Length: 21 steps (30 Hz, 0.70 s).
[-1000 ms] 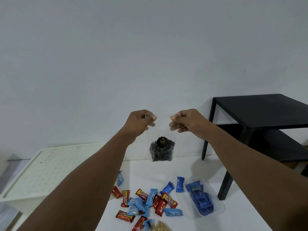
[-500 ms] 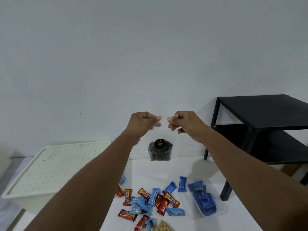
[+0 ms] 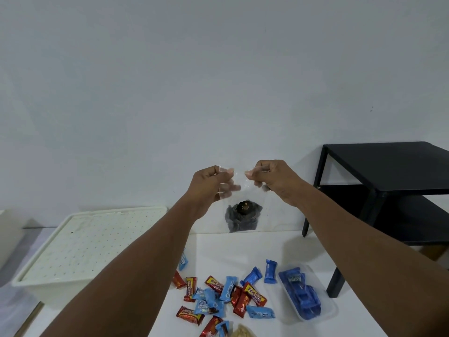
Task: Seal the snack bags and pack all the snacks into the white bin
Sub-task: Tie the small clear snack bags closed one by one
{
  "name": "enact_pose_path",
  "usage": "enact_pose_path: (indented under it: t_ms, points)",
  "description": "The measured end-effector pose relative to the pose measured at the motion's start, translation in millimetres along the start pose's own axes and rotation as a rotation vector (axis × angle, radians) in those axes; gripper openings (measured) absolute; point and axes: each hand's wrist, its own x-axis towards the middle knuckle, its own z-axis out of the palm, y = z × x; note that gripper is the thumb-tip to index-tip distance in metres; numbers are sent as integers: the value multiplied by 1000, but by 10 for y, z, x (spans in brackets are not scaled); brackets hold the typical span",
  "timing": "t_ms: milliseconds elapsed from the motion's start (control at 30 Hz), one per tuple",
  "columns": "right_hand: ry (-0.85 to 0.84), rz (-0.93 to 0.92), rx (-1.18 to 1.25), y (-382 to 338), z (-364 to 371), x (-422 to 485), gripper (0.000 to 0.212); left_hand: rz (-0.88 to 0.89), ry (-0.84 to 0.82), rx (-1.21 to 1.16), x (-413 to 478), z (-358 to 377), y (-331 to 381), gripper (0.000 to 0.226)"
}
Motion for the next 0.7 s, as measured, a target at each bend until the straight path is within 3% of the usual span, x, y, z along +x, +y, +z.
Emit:
enact_pose_path:
  t_ms: [233,433,533,633,700]
  points:
    - [-105,102,108,21,-86,-66,29,42,9,65,-10,-50,38,23]
    - [-9,116,265,117,-60,-98,29,36,40,4,-11,-10,-23,23]
    - [-49,134,309,145,-60,-115,29,13,71,-24,-12,-27,-66,24]
    - [-104,166,276,199,-87,-148,32,-104,29,-24,-57,-97,-34,28]
    - [-104,163,181,213,-109,-166,35,-274,-66,-44,-106,-143,35,46]
